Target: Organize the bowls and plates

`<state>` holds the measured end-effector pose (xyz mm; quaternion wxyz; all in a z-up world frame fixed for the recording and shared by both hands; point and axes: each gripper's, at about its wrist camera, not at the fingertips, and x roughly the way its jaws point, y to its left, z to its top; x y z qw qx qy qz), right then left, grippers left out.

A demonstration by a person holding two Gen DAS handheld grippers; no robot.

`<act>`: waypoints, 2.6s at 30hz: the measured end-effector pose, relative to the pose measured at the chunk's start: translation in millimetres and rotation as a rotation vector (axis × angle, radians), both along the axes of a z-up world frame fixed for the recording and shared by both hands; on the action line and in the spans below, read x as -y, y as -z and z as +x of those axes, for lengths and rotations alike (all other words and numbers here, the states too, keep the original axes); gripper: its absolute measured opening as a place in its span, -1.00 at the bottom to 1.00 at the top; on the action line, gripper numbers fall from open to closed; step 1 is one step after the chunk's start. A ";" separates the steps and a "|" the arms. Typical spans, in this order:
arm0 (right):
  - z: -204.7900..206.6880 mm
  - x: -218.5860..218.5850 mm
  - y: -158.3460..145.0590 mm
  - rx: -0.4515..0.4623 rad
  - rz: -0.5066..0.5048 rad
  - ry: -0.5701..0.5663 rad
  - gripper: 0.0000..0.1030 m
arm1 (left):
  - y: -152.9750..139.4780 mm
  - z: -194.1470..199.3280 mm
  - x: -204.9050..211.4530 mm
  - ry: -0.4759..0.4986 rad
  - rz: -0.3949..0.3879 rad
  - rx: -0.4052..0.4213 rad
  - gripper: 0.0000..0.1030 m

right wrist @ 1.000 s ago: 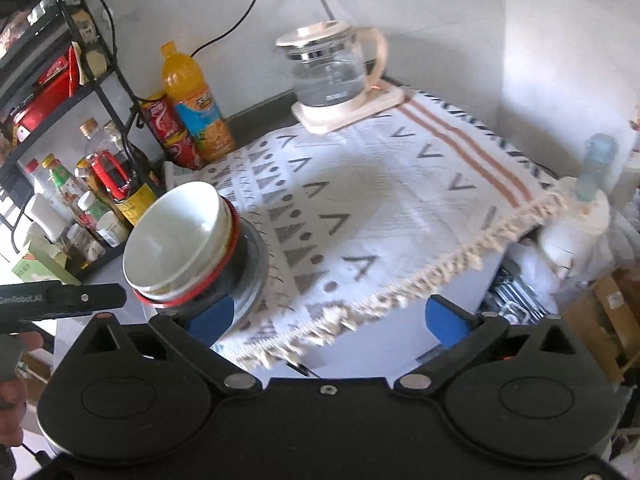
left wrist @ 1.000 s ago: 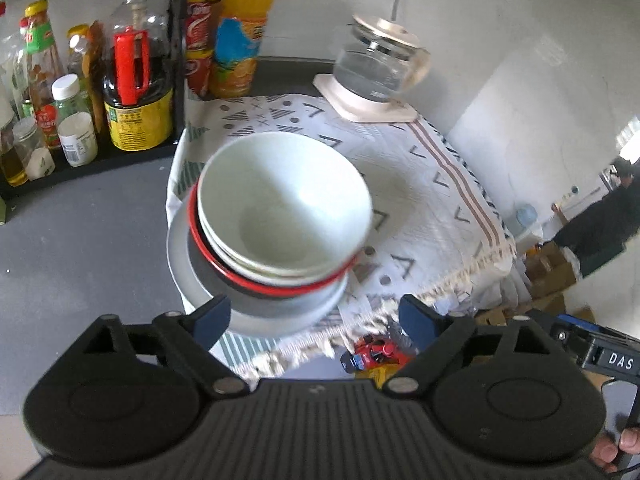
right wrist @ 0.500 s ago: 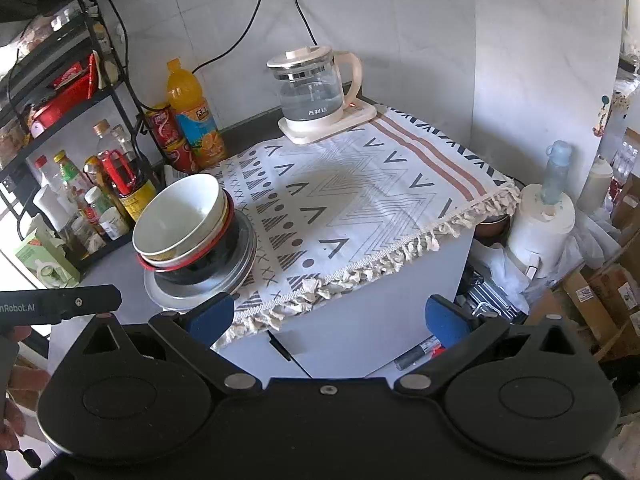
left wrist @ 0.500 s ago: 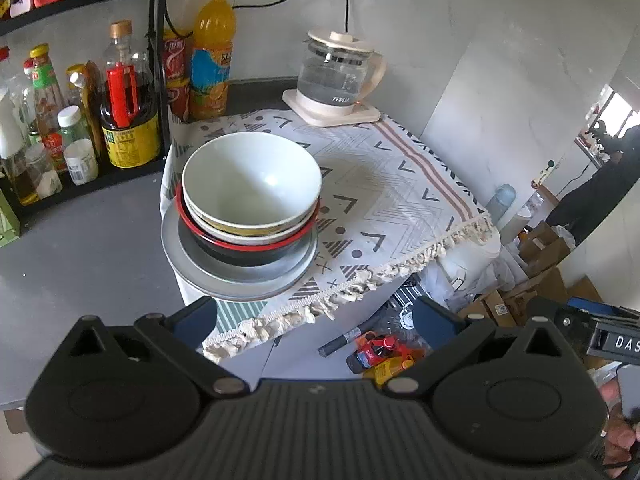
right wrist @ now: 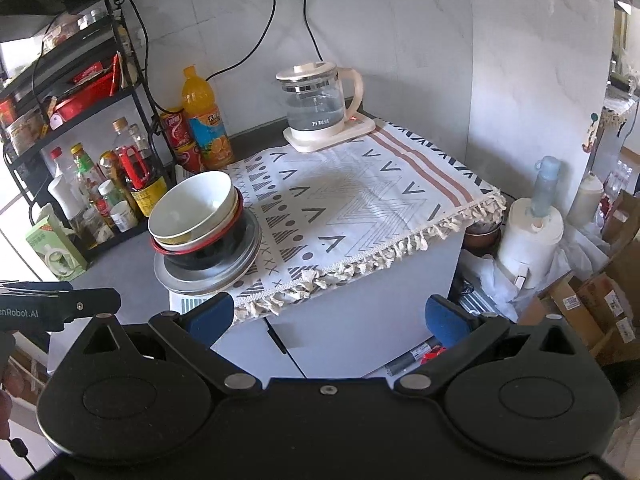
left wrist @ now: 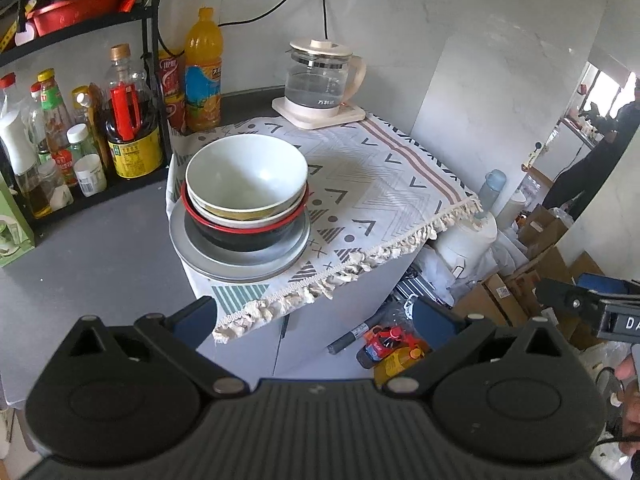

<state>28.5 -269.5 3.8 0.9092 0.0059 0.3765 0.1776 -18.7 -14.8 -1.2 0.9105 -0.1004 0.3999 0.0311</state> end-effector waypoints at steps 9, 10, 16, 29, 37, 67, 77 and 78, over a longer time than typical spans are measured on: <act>-11.8 12.0 -3.0 0.013 0.000 0.038 1.00 | 0.9 -5.8 4.5 0.006 0.006 0.006 0.99; -12.8 12.0 -3.7 0.017 -0.004 0.038 1.00 | 1.0 -5.9 4.6 0.006 0.007 0.007 0.99; -15.2 7.4 -1.8 0.030 -0.022 0.025 1.00 | 4.1 -4.7 2.8 0.010 0.007 0.001 0.99; -9.2 -10.4 -1.7 0.027 -0.025 0.002 1.00 | 6.8 -2.2 -12.1 -0.010 0.007 0.003 0.99; -5.8 -10.4 -1.3 0.023 -0.033 0.008 1.00 | 7.3 1.7 -12.9 -0.010 0.008 0.004 0.99; -1.1 1.8 2.5 0.013 -0.044 0.038 1.00 | 10.4 10.1 -6.0 0.021 0.005 0.007 0.99; -2.6 -0.6 3.5 0.008 -0.045 0.035 1.00 | 9.4 8.0 -6.2 0.014 0.004 0.001 0.99; -2.9 -0.8 3.4 0.008 -0.045 0.035 1.00 | 9.4 7.8 -6.3 0.013 0.004 0.000 0.99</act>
